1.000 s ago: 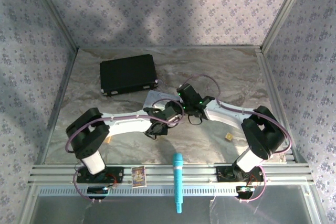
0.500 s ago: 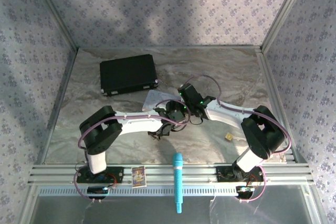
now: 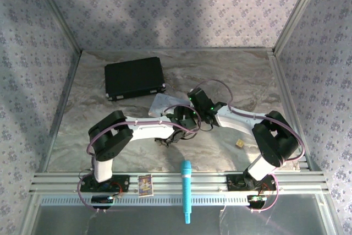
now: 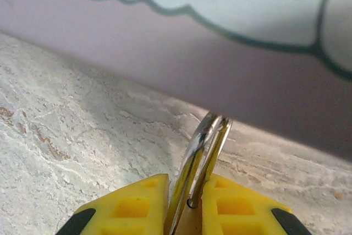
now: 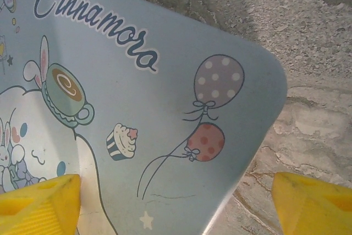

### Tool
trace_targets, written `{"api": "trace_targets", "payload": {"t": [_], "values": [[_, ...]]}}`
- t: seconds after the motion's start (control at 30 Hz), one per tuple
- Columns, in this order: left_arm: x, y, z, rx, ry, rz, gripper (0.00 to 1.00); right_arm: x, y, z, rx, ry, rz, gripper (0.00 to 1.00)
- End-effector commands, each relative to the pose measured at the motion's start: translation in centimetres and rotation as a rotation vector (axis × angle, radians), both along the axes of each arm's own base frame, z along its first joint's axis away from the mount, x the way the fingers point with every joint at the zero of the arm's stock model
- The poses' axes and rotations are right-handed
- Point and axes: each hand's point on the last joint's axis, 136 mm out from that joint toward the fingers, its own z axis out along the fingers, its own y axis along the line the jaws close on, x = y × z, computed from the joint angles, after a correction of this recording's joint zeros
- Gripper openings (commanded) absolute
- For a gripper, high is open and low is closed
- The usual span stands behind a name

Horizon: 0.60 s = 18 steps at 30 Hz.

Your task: Unlock a padlock with a key

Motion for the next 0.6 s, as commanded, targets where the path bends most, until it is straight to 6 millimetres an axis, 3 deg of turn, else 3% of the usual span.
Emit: {"api": "trace_targets", "payload": {"t": [0.0, 0.07, 0.13, 0.27, 0.4, 0.57], "values": [[-2.6, 1.4, -2.2, 0.211, 0.119, -0.152, 0.07, -1.9, -2.4, -5.0, -0.138, 0.113, -0.041, 0.89], [-2.6, 1.4, -2.2, 0.218, 0.101, -0.139, 0.08, -1.8, -2.2, -5.0, -0.132, 0.114, -0.044, 0.89], [-2.9, 0.8, -2.5, 0.153, 0.107, -0.144, 0.16, -1.6, -2.1, -5.0, -0.127, 0.116, -0.042, 0.89], [-3.3, -0.8, -1.8, 0.089, 0.089, -0.171, 0.18, -1.3, -2.0, -5.3, -0.123, 0.122, -0.047, 0.89], [-4.3, -2.2, -2.5, 0.064, 0.125, -0.184, 0.21, -1.3, -1.7, -5.7, -0.11, 0.135, -0.047, 0.89], [-4.9, -1.8, -2.6, 0.098, 0.131, -0.179, 0.25, -1.4, -1.6, -6.4, -0.114, 0.148, -0.048, 0.89]]}}
